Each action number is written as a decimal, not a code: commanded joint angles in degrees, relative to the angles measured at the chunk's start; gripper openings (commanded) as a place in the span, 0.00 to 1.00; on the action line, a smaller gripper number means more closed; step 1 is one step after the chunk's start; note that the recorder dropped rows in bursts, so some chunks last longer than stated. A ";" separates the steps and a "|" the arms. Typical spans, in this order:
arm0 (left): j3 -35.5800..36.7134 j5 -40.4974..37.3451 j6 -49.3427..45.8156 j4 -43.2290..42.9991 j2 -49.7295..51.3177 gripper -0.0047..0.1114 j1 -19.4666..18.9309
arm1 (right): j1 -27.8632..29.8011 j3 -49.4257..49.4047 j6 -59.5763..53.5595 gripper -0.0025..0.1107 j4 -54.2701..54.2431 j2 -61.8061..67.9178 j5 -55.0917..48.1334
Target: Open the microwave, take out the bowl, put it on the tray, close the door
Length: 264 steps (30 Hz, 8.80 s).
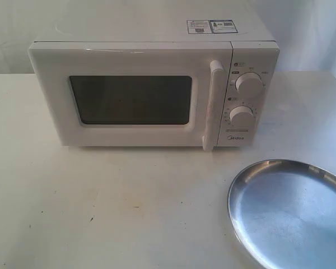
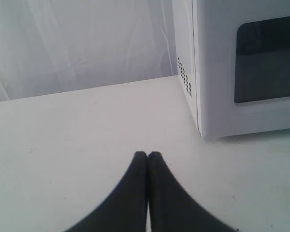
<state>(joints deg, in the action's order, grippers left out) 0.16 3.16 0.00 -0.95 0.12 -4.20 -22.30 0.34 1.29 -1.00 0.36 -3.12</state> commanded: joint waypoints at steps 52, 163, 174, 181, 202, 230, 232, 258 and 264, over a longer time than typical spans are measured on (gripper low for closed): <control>-0.16 0.21 0.00 0.45 -0.12 0.04 0.23 | 0.92 30.95 36.91 0.02 52.62 68.61 52.22; -0.16 0.21 0.00 0.45 -0.12 0.04 0.23 | 10.91 40.59 24.47 0.40 60.74 98.89 63.83; -0.16 0.21 0.00 0.45 -0.12 0.04 0.23 | 10.68 46.05 26.93 0.40 62.31 104.12 68.73; -0.16 0.21 0.00 0.45 -0.12 0.04 0.23 | 9.66 48.23 29.59 0.28 67.52 104.50 69.96; -0.16 0.21 0.00 0.45 -0.12 0.04 0.23 | 9.01 50.57 33.13 0.02 85.81 104.50 73.08; -0.16 0.21 0.00 0.45 -0.12 0.04 0.23 | 4.73 52.35 38.88 0.42 76.43 106.00 66.80; -0.16 0.21 0.00 0.45 -0.12 0.04 0.23 | 4.60 52.35 38.88 0.38 75.69 106.00 66.35; -0.16 0.21 0.00 0.45 -0.12 0.04 0.23 | 4.00 53.27 36.48 0.02 91.17 106.13 73.08; -0.16 0.21 0.00 0.45 -0.12 0.04 0.23 | 4.00 53.27 38.70 0.02 94.99 106.13 73.08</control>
<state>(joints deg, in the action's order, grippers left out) 0.16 3.16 0.00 -0.95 0.12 -4.20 -14.90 52.47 40.71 75.86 104.90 60.12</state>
